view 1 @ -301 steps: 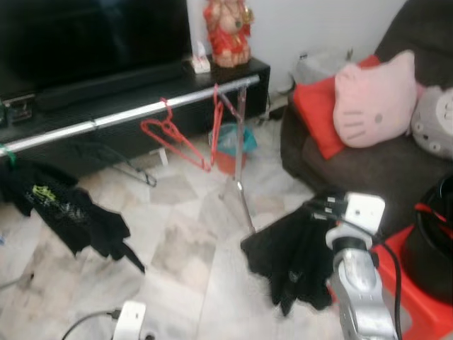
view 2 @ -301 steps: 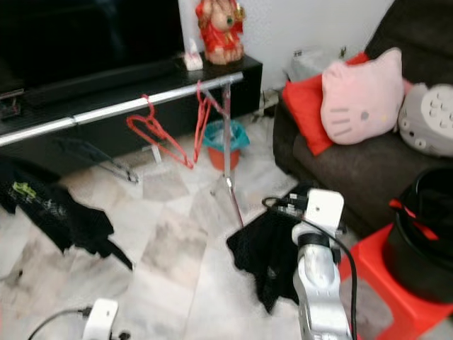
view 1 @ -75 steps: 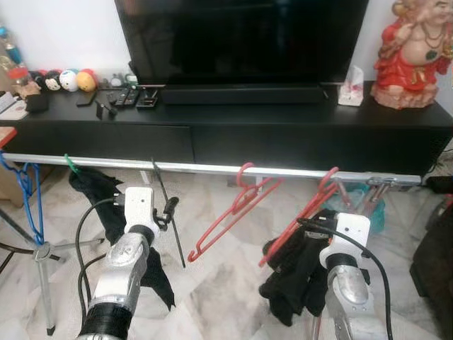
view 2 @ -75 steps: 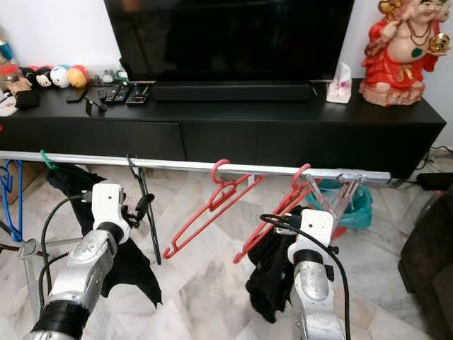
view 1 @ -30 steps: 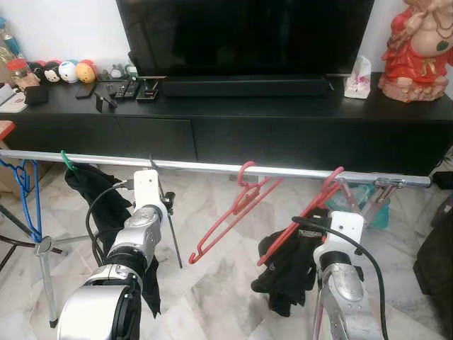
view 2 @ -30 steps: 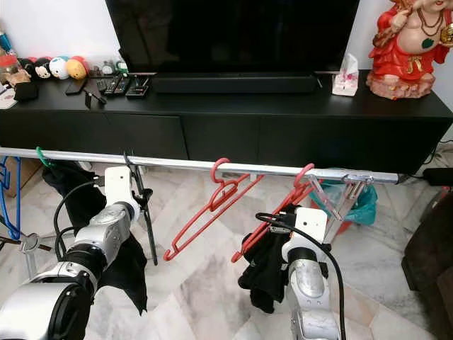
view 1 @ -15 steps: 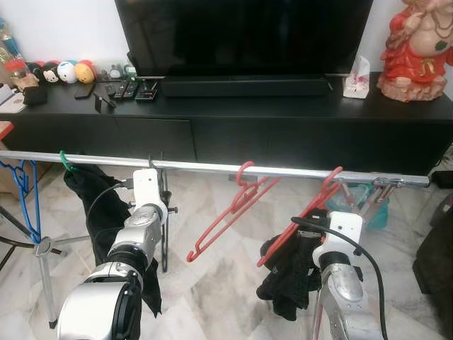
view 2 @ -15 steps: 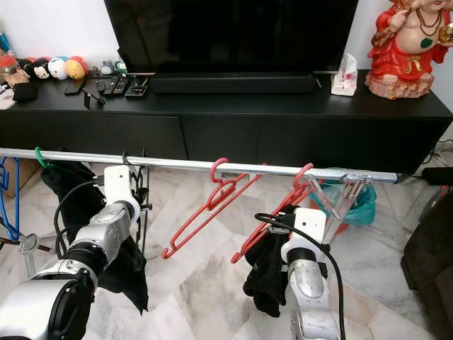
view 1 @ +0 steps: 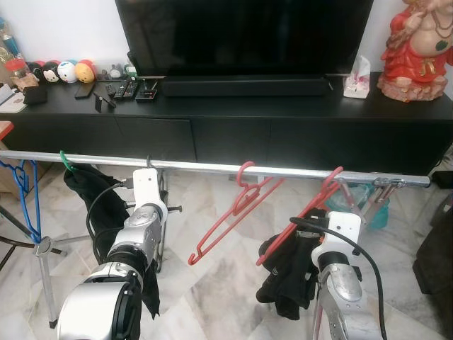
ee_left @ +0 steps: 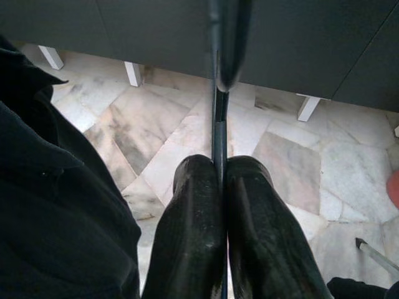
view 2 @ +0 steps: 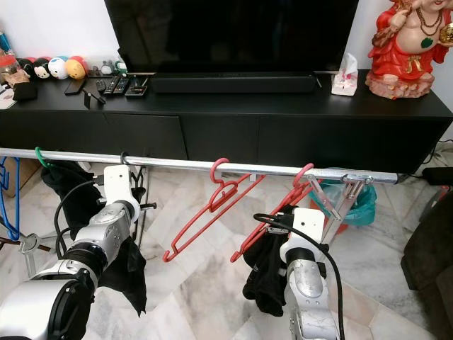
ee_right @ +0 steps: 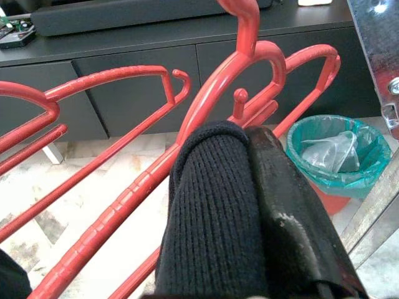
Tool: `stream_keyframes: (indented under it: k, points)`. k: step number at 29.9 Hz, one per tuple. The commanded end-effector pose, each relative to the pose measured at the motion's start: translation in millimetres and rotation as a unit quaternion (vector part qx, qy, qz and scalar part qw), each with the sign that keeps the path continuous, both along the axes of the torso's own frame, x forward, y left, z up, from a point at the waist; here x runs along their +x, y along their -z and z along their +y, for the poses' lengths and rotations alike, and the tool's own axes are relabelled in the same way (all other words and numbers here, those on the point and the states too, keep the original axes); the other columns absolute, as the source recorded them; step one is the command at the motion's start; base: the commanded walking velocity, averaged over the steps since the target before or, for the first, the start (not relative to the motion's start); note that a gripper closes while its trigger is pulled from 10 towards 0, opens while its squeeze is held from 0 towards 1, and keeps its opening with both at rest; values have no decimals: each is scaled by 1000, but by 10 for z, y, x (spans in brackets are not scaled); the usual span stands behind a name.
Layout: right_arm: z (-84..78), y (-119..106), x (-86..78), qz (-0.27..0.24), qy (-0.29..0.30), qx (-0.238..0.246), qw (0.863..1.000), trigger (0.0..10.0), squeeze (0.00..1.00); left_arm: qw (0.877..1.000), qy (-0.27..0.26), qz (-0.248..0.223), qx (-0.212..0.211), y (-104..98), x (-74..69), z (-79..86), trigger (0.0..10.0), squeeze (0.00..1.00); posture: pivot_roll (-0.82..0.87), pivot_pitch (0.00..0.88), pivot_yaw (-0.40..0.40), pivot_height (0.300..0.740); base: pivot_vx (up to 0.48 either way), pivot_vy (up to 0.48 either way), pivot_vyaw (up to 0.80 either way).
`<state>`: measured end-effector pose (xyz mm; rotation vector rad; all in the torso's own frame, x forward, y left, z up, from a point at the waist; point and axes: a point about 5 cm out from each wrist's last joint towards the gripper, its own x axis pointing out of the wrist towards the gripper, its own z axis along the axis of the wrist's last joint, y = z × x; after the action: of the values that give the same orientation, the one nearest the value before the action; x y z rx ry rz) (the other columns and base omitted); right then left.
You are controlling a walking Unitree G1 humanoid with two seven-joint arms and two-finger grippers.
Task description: Hang hanger
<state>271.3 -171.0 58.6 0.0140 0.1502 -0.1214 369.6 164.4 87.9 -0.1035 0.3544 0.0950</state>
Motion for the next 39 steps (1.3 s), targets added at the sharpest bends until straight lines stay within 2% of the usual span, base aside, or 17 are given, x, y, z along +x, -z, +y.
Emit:
stream_keyframes:
  k: [1, 10, 12, 14, 15, 16, 24, 29, 30, 32, 39]
  points:
    - [48, -42, 41, -7, -11, 2, 1000, 10000, 0, 1000, -2, -1, -1, -10, 10, 18, 0, 0, -143, 0, 82, 740, 0, 0, 0]
    - [50, -40, 43, -7, -12, 2, 1000, 10000, 0, 1000, 3, -19, -7, -45, 20, 9, 0, 0, -144, 0, 82, 740, 0, 0, 0]
    - [45, -38, 42, -7, -11, 2, 1000, 10000, 0, 998, 24, -63, -13, -138, 42, -22, 0, 0, -143, 0, 81, 740, 0, 0, 0]
    - [44, -45, 42, -8, -11, 2, 1000, 10000, 0, 992, 59, -108, 6, -235, 49, -54, 196, 0, -143, 0, 81, 740, 0, 0, 0]
    - [43, -48, 42, -9, -11, 2, 1000, 10000, 0, 987, 83, -132, 32, -284, 40, -73, 3216, 0, -143, 0, 81, 740, 0, 0, 0]
    - [47, -41, 36, -8, -11, 3, 1000, 10000, 0, 983, 97, -145, 56, -289, 6, -65, 10000, 0, -137, 0, 82, 740, 0, 0, 0]
    - [65, -30, 20, -7, -13, 4, 1000, 10000, 0, 977, 119, -154, 88, -160, -181, 46, 10000, 0, -132, 0, 86, 740, 0, 0, 0]
    - [72, -27, 6, -6, -13, 5, 1000, 10000, 0, 973, 133, -148, 112, 70, -488, 167, 10000, 0, -131, 0, 86, 740, 0, 0, 0]
    - [72, -27, 6, -6, -13, 5, 1000, 10000, 0, 973, 133, -148, 112, 70, -488, 167, 10000, 0, -131, 0, 86, 740, 0, 0, 0]
    - [67, -20, -2, -6, -13, 5, 1000, 10000, 0, 977, 118, -137, 109, 192, -595, 226, 10000, 0, -131, 0, 85, 740, 0, 0, 0]
    - [52, -11, -8, -4, -14, 1, 1000, 10000, 0, 980, 104, -139, 94, 245, -680, 187, 10000, 0, -142, 0, 80, 740, 0, 0, 0]
